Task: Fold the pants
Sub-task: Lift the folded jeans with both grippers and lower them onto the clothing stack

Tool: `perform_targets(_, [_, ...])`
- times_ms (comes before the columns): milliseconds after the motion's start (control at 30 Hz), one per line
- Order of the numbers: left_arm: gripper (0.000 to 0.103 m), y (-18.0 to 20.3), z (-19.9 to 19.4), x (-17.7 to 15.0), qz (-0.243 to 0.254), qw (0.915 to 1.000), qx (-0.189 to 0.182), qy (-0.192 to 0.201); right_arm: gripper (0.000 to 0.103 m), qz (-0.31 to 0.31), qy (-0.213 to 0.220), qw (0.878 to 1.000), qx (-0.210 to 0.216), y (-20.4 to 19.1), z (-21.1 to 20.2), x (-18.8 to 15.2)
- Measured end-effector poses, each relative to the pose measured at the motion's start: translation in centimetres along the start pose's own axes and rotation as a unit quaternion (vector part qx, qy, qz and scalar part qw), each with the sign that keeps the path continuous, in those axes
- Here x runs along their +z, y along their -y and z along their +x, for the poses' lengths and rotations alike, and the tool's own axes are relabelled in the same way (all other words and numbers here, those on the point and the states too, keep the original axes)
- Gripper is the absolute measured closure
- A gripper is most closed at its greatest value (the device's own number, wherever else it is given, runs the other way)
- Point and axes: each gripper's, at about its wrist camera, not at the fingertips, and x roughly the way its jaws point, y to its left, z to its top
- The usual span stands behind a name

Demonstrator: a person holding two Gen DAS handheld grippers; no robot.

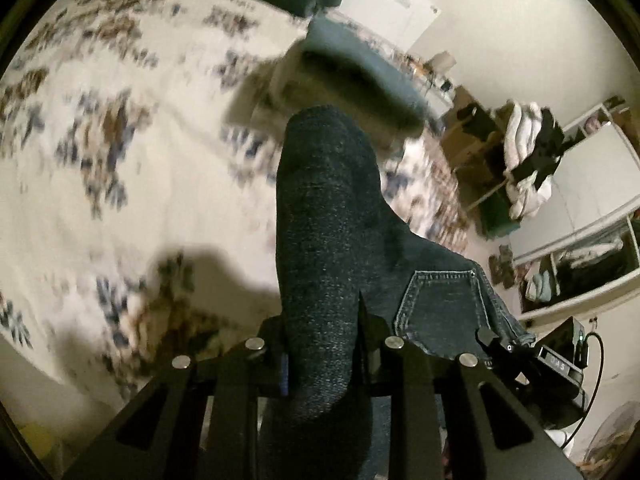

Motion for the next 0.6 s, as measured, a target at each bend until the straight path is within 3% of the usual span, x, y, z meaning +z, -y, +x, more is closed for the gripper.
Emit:
perform_targets(100, [0.083,1.2,-0.7,5.4,-0.007,0.9997,-0.009,0.020,0.071,-0.009,0.019,1.000,0.012,-5.3,0.0,4.0])
perform_targets(267, [0.083,2.4,0.7,17.0,-0.002,0.9983,-0.034,0.048,0.070,-0.006,0.059,0.997,0.040,-13.3,2.4,12.5])
perform_targets(467, [0.083,2.1,7.1,30.0,0.007,0.9982,-0.040,0.043,0.071,0.004,0.082,0.995,0.049,-19.9,8.9,24.1])
perform_targets(600, [0.083,1.0,12.1,34.8,0.007,0.9989,-0.039,0.026,0.071,0.014,0.081,0.996,0.041,-20.9,13.8,29.5])
